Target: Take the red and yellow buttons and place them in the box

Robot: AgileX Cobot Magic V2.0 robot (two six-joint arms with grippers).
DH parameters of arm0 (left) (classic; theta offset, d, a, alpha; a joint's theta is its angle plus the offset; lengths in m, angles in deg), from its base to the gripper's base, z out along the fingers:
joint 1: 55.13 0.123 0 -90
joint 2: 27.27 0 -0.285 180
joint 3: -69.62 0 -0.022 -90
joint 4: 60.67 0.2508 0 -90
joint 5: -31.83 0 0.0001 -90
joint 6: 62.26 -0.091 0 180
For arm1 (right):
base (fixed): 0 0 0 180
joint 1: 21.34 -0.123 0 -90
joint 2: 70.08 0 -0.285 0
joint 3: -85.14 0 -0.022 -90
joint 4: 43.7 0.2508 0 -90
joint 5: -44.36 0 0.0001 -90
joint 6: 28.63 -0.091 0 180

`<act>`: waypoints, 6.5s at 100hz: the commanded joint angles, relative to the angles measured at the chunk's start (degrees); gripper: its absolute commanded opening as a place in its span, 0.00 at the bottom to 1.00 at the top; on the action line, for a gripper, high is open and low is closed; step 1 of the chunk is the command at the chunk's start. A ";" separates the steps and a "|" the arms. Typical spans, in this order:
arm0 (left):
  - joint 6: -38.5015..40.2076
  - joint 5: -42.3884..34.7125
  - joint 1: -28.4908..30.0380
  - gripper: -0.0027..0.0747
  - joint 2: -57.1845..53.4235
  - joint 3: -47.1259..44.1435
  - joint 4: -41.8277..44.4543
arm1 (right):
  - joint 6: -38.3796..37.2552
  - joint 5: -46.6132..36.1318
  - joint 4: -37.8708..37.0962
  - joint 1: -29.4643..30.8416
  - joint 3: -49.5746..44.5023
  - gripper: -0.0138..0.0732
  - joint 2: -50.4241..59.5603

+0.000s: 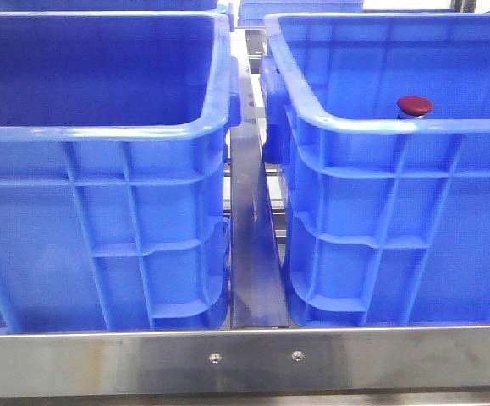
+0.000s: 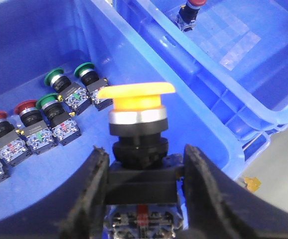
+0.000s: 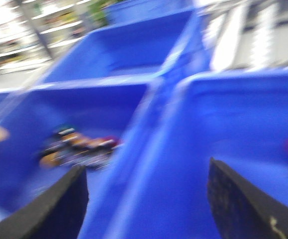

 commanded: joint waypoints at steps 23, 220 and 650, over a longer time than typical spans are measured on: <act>-0.02 -3.97 -0.38 0.01 0.18 1.60 -0.45 | 0.71 26.28 17.58 -0.46 12.38 0.77 -19.39; 0.45 -4.11 -0.38 0.77 0.29 1.60 0.01 | 13.24 22.07 24.05 -17.03 39.91 0.23 -52.66; 0.56 -6.98 26.58 0.01 -33.16 -18.15 -0.02 | 55.04 -9.50 36.34 20.70 12.89 0.71 -28.26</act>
